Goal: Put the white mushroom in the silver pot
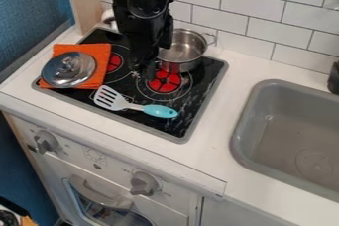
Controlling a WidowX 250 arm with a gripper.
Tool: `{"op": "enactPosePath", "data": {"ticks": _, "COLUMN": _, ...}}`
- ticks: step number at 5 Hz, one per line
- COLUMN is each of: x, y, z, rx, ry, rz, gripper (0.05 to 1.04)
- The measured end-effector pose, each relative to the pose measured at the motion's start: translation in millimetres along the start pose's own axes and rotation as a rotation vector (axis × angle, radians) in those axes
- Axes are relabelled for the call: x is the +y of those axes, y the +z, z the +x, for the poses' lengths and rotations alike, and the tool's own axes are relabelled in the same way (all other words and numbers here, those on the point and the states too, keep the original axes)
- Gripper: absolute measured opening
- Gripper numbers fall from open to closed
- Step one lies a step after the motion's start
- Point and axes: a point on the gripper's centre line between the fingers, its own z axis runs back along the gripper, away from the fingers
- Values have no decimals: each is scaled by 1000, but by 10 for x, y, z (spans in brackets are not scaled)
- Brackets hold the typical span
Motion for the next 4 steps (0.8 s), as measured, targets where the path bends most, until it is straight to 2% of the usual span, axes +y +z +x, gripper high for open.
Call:
{"op": "enactPosePath", "data": {"ticks": 1, "x": 75, "y": -100, "z": -14, "rx": -2, "ry": 0, "rz": 39, "gripper": 1001}}
{"op": "enactPosePath", "data": {"ticks": 2, "x": -125, "y": -190, "z": 252, "rx": -45, "ry": 102, "rz": 9, "gripper": 1001}}
{"op": "enactPosePath", "data": {"ticks": 3, "x": -232, "y": -264, "z": 409, "rx": -88, "ry": 150, "rz": 1, "gripper": 1001}}
{"op": "enactPosePath", "data": {"ticks": 4, "x": -304, "y": -332, "z": 621, "rx": -140, "ry": 245, "rz": -38, "gripper": 1001}}
